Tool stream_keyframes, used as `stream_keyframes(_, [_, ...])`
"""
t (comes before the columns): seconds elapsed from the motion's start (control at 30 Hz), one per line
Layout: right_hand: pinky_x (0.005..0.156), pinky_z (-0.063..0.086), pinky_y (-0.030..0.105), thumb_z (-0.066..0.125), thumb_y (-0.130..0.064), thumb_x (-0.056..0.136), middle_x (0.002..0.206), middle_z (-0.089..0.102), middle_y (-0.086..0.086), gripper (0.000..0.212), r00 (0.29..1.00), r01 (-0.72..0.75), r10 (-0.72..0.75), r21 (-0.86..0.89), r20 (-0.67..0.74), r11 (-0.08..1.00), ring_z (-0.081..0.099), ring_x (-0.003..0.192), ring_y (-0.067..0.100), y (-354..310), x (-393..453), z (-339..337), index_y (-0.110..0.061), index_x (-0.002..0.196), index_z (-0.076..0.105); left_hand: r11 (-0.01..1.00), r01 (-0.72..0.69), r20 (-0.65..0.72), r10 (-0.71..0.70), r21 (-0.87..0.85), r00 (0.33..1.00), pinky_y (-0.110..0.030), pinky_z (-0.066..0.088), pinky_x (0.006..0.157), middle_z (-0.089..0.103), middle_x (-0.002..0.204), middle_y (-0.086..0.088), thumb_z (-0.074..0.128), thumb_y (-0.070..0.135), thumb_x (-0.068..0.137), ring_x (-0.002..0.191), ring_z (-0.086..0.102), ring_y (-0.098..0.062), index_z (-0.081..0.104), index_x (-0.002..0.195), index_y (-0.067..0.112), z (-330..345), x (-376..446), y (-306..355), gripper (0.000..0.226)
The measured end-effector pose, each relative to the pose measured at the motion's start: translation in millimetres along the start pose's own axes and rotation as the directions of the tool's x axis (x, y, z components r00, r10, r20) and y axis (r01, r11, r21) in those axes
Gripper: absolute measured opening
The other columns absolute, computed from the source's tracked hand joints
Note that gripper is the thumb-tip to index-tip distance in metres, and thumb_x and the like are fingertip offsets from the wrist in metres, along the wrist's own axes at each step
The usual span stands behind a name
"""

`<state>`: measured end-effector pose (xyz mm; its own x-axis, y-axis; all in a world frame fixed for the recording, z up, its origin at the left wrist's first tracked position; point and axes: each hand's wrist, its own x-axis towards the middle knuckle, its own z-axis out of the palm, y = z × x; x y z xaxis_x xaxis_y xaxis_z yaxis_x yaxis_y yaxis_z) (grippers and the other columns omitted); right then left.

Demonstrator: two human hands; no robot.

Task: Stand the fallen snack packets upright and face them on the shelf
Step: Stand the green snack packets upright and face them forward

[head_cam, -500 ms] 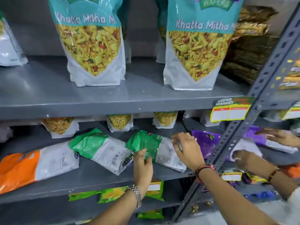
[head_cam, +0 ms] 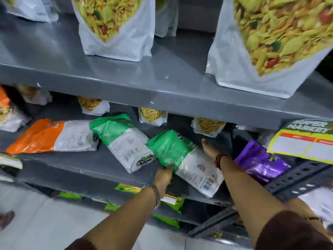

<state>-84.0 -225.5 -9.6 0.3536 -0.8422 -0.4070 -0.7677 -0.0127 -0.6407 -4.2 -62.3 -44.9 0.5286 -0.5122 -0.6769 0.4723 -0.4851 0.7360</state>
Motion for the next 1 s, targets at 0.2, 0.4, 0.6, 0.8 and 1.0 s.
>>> stream_keyframes(0.2, [0.089,0.047,0.041,0.043,-0.012,0.094,0.119,0.061,0.025,0.027,0.995,-0.103,0.101,0.239,0.023,0.966,0.058,0.096,0.029,15.9,-14.2,-5.5,0.002,0.105,0.064,0.974,-0.088,0.095,0.109,-0.208,0.989,-0.024,0.049,0.064,0.060,0.087,-0.007,0.045,0.017,0.096,0.072,0.057,-0.016,0.050,0.106,0.006,-10.1,-7.1,-9.3,0.015])
stream_keyframes(0.4, [0.056,0.039,0.028,0.050,-0.004,0.089,0.066,0.051,0.006,0.026,0.978,-0.205,0.193,0.483,0.075,0.852,0.047,0.060,0.016,38.6,-52.1,-11.9,-0.014,0.066,0.057,0.926,-0.192,0.120,0.241,-0.324,0.963,-0.021,0.055,0.057,0.063,0.096,-0.004,0.046,0.018,0.096,0.077,0.064,-0.015,0.049,0.084,0.018,-35.4,-21.4,-3.1,0.012])
stream_keyframes(0.6, [0.069,0.045,0.030,0.039,0.003,0.090,0.074,0.058,0.003,0.035,0.994,0.022,0.052,0.649,-0.095,0.760,0.052,0.073,0.017,22.1,-70.5,-16.4,-0.018,0.069,0.058,0.864,-0.396,0.101,0.445,-0.311,0.890,-0.024,0.057,0.073,0.069,0.107,0.000,0.044,0.024,0.097,0.087,0.072,-0.010,0.059,0.088,0.022,-47.0,-25.7,35.4,0.017])
stream_keyframes(0.8, [0.085,0.041,0.038,0.038,0.010,0.087,0.077,0.057,0.003,0.040,0.968,0.200,-0.032,0.690,-0.249,0.695,0.049,0.091,0.021,14.6,-68.9,-11.8,-0.020,0.063,0.051,0.844,-0.488,0.087,0.515,-0.222,0.853,-0.038,0.039,0.094,0.051,0.104,-0.010,0.041,0.027,0.098,0.098,0.048,-0.023,0.047,0.081,0.018,-38.0,-31.9,65.5,0.020])
stream_keyframes(1.0, [0.081,0.045,0.036,0.047,-0.001,0.093,0.095,0.060,0.012,0.033,0.976,0.171,-0.017,0.721,-0.215,0.671,0.050,0.092,0.021,32.3,-59.9,12.4,-0.021,0.068,0.057,0.854,-0.520,0.008,0.520,-0.001,0.854,-0.034,0.043,0.094,0.048,0.082,0.000,0.038,0.026,0.098,0.085,0.046,-0.012,0.050,0.093,0.012,-35.7,-29.2,62.9,0.019])
